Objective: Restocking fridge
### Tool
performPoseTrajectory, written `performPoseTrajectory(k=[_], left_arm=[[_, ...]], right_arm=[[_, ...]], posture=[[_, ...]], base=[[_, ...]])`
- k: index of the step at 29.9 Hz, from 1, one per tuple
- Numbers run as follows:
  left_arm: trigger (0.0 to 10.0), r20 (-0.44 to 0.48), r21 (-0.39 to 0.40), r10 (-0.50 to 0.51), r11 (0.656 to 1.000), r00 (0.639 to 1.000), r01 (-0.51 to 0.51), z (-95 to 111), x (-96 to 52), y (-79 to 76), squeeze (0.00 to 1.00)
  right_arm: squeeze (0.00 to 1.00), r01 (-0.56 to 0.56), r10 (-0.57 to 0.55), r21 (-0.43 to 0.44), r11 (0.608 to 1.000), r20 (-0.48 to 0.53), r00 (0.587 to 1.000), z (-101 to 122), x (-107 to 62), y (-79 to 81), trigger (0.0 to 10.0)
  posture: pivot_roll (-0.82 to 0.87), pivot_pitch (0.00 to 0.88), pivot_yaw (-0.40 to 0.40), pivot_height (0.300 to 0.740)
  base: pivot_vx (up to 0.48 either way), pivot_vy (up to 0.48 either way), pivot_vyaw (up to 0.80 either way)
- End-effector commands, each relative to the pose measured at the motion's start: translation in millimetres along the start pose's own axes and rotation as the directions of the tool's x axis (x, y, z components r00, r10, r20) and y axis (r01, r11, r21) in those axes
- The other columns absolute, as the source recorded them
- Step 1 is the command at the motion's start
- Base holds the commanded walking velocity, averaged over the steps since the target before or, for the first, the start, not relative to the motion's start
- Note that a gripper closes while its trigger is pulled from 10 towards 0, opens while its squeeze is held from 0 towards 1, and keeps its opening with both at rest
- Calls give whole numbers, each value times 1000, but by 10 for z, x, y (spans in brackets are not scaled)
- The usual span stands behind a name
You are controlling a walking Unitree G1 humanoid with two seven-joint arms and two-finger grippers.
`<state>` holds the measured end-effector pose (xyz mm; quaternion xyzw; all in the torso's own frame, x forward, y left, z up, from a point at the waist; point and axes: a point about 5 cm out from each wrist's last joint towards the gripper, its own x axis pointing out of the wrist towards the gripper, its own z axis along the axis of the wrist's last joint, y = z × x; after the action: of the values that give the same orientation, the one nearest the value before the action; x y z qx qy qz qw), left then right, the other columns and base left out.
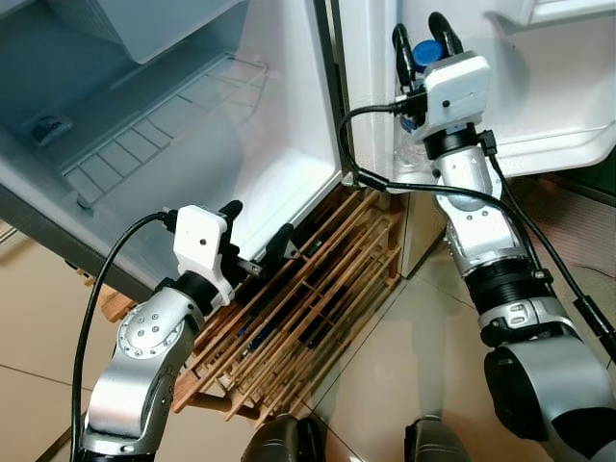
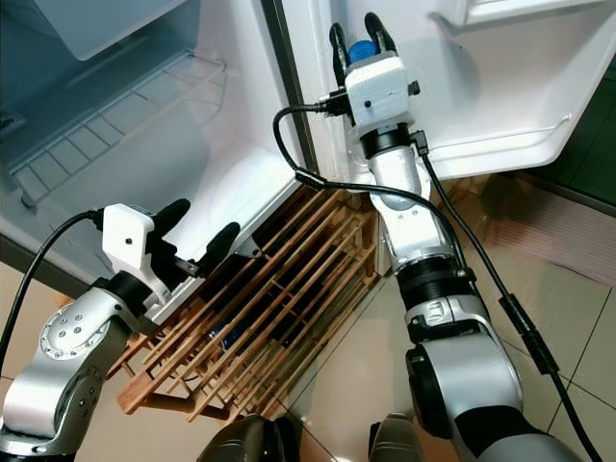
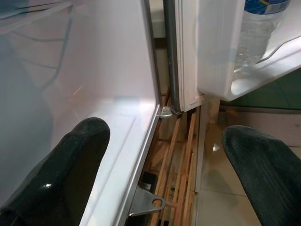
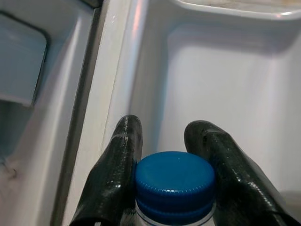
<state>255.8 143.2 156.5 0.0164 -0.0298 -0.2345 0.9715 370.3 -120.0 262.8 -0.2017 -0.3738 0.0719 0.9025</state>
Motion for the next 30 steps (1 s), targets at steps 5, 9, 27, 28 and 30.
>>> performPoseTrajectory(k=[5,9,27,28,30], left_arm=[[10000,-5,21,26,999,1000,-26,29,-42,65,0],[10000,-4,23,32,999,999,-32,30,-39,74,0],[10000,-1,21,11,1000,1000,-11,16,-28,-6,0],[10000,-1,21,10,1000,1000,-10,16,-23,-6,0],[10000,2,20,8,1000,1000,-8,24,-16,-12,0]], right_arm=[[0,-18,33,-111,994,140,990,218,154,-16,10000],[0,-6,26,-119,993,169,985,265,179,-28,10000],[0,87,-90,-50,995,-73,993,-166,87,-51,10000],[0,103,-107,-45,994,-86,991,-183,84,-64,10000],[0,125,-128,-34,992,-105,986,-206,85,-97,10000]], posture=[[129,140,205,724],[126,139,202,724],[130,154,199,724],[130,154,199,724],[128,155,198,724]], base=[[0,0,0],[0,0,0],[0,0,0],[0,0,0],[0,0,0]])
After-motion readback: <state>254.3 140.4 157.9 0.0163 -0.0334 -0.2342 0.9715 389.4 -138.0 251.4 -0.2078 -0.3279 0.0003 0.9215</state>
